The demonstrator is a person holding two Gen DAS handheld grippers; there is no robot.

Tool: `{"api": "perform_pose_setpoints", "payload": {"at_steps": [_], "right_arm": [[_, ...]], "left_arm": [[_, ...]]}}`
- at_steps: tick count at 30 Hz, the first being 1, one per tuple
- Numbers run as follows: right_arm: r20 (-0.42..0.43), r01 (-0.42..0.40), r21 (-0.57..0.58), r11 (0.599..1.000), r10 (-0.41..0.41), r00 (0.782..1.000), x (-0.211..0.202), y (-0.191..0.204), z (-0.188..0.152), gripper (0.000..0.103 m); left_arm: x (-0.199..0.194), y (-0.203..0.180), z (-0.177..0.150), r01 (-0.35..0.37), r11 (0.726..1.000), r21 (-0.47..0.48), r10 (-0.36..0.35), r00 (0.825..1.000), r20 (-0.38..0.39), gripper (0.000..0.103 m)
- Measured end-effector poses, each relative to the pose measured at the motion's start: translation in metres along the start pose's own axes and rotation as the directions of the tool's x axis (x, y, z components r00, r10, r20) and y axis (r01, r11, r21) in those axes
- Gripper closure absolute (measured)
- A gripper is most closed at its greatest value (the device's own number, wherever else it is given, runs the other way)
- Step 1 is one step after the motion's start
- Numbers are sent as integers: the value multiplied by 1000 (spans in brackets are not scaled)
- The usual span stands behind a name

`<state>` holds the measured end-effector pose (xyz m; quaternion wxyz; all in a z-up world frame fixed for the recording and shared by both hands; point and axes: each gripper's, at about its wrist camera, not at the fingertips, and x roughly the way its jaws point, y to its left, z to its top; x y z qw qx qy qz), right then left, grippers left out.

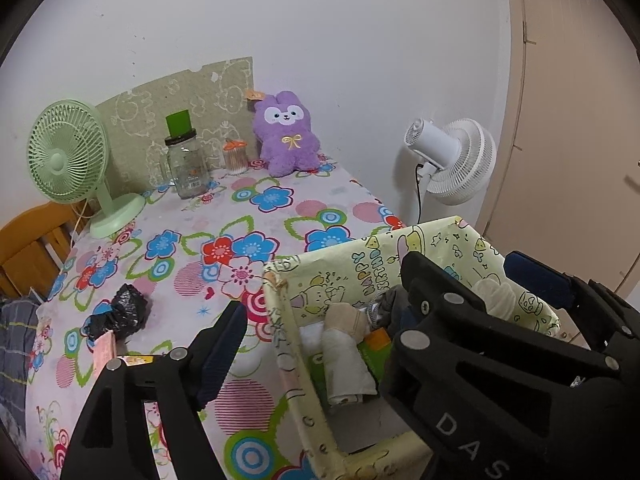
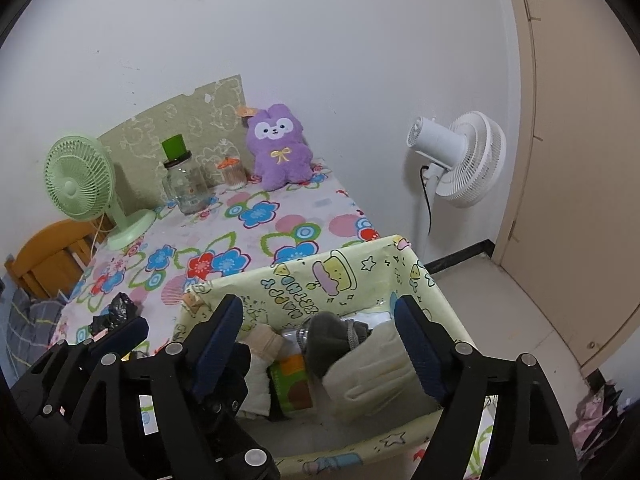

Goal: Organize soft objects
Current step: 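Open both grippers over the box and withdraw them toward the bed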

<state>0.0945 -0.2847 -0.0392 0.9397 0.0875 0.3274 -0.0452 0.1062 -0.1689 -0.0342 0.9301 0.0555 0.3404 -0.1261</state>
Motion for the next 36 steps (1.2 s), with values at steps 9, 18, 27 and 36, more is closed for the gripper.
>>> {"api": "perform_pose_setpoints", "payload": {"at_steps": [9, 18, 27, 36], "right_arm": [[29, -10, -16, 1000, 11, 1000, -17, 20, 2, 20], [58, -26, -29, 999, 28, 998, -32, 40, 3, 17], [87, -35, -62, 997, 40, 995, -46, 64, 4, 17], [96, -60, -83, 995, 68, 993, -56, 88, 6, 17]], "left_arm": [[-21, 17, -1, -6, 1000, -23, 7, 999, 37, 19], [-39, 34, -3, -11, 999, -40, 14, 998, 66, 18], [-55, 55, -3, -18, 998, -60, 23, 996, 88, 18], [-70, 77, -5, -35, 997, -71, 43, 992, 115, 18]]}}
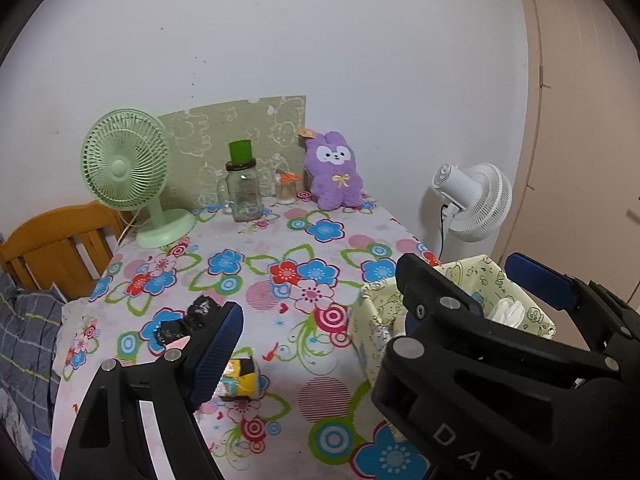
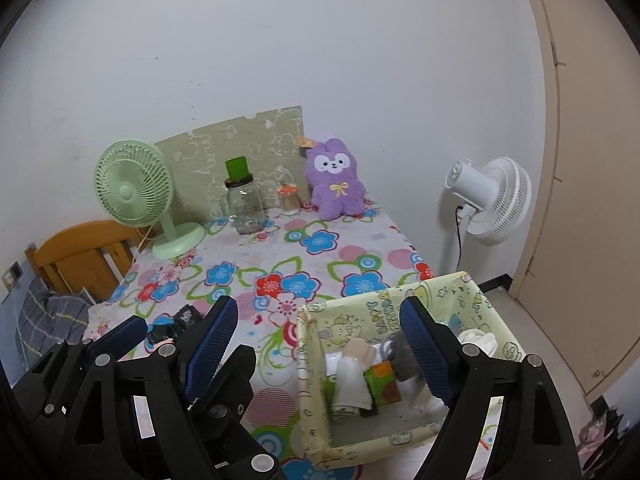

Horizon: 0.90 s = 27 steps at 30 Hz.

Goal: Organize soft objects
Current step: 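Open both grippers over the box and withdraw them toward the bed, then move both grippers down toward the pink packet and clear bag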

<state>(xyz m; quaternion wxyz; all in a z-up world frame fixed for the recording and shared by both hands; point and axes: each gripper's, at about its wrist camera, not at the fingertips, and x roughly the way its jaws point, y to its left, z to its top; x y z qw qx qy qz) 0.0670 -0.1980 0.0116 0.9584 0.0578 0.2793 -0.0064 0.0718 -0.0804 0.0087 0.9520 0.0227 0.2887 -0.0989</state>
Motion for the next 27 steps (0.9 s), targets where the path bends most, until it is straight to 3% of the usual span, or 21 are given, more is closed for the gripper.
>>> {"api": "perform_pose_setpoints", "payload": {"at_steps": [27], "right_arm": [[-21, -100, -99, 990, 99, 995, 13, 72, -7, 10]], "left_arm": [[-4, 68, -16, -98, 992, -74, 98, 995, -6, 13]]}}
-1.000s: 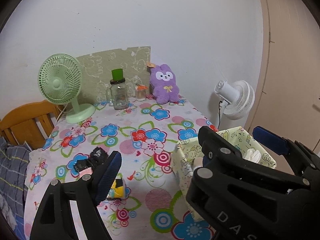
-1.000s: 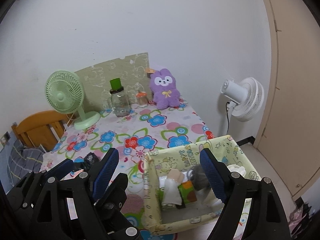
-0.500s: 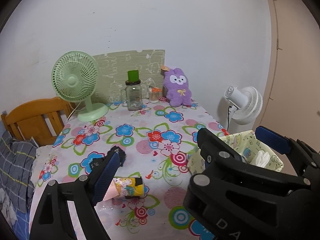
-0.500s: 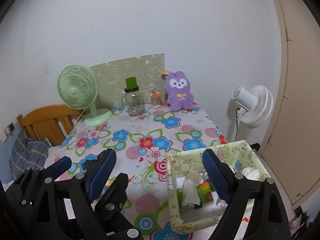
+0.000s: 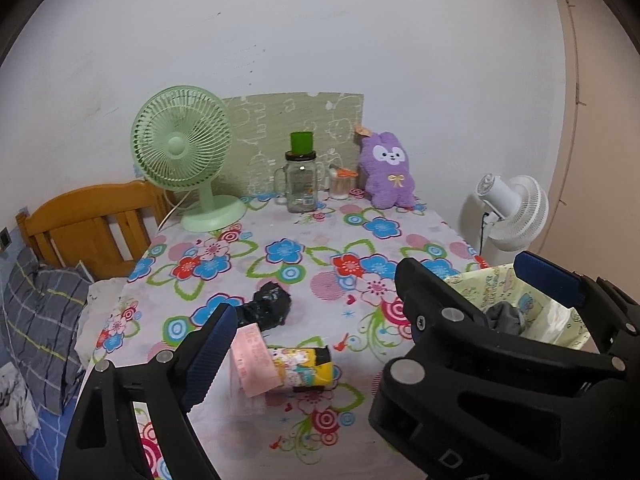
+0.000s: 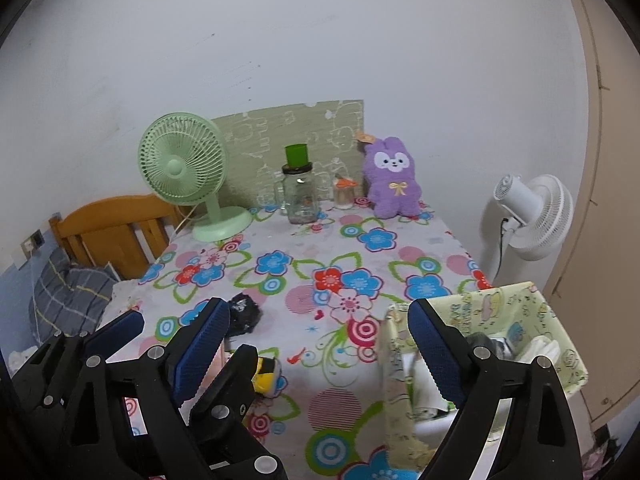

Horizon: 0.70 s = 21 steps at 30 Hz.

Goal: Organize soft objects
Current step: 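Move both grippers down toward the pink packet and clear bag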

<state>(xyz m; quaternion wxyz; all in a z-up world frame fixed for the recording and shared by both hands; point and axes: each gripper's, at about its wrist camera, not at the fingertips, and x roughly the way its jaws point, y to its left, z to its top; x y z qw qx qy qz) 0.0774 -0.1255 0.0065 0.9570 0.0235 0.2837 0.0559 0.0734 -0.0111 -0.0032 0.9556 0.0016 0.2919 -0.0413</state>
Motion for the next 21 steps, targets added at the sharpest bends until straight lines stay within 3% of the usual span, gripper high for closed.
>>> {"api": "perform_pose_setpoints", "payload": {"at_steps": [21], "right_arm": [[-63, -62, -37, 997, 60, 996, 37, 37, -16, 10]], "left_arm": [[25, 45, -19, -58, 997, -59, 53, 996, -75, 15]]}}
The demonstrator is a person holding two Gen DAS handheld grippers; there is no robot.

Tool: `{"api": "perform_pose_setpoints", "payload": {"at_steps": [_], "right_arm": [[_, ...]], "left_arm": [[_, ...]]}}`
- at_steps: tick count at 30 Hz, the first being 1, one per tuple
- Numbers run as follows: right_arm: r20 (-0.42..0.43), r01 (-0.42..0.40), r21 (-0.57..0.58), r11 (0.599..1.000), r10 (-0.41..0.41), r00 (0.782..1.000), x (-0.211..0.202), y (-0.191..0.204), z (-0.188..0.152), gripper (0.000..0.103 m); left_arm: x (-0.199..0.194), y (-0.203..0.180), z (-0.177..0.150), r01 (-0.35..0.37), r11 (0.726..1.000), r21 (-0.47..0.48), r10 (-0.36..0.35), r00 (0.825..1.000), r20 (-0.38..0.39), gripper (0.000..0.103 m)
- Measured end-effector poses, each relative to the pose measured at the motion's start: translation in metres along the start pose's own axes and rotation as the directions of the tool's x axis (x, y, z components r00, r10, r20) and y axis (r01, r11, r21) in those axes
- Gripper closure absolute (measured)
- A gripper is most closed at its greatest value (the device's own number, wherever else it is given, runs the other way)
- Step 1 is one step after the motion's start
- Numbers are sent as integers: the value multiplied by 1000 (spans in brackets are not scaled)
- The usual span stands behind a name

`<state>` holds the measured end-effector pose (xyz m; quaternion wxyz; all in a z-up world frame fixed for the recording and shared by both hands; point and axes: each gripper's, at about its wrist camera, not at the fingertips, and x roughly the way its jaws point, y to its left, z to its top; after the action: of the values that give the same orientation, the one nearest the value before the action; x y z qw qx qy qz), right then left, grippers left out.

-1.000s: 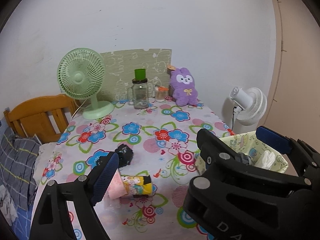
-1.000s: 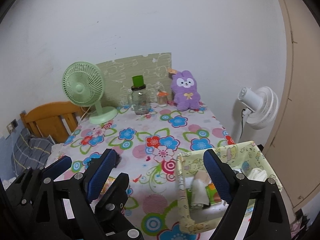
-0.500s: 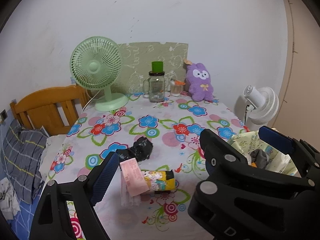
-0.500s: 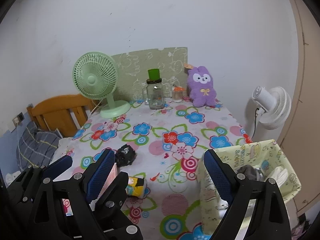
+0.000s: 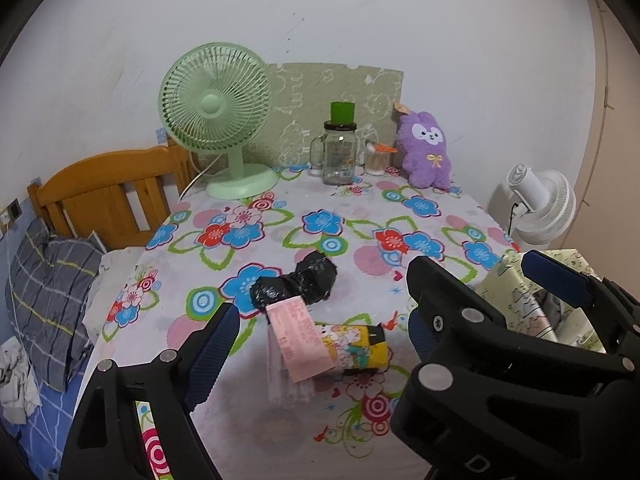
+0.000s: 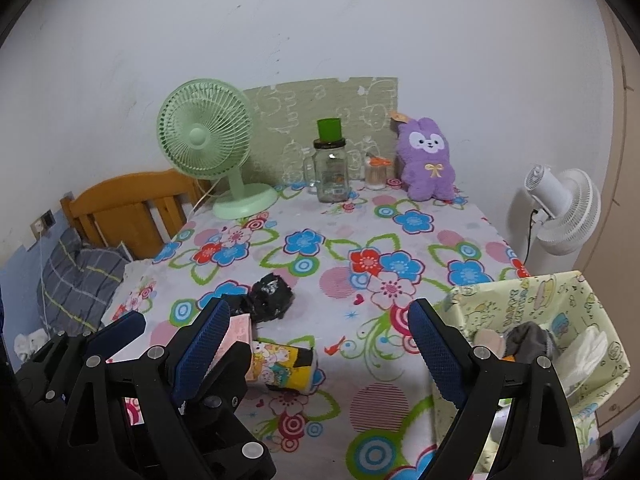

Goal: Organize soft objects
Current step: 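Move both grippers down toward the pink packet and clear bag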

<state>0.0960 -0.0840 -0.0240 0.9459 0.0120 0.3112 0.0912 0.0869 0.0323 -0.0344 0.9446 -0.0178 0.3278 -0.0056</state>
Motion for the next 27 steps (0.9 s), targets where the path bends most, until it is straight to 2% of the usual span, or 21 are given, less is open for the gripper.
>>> {"api": "perform_pose_setpoints", "payload": {"at_steps": [12, 21, 27], "right_arm": [[-59, -40, -38, 998, 38, 998, 30, 23, -10, 11], [-122, -76, -66, 995, 68, 990, 59, 43, -20, 14], [-165, -99, -77, 992, 85, 983, 77, 53, -26, 16]], "left_arm": [[25, 34, -17, -57, 997, -46, 53, 996, -70, 15], [46, 51, -28, -74, 995, -63, 65, 990, -124, 16], [59, 65, -34, -100, 992, -79, 87, 984, -156, 20]]}}
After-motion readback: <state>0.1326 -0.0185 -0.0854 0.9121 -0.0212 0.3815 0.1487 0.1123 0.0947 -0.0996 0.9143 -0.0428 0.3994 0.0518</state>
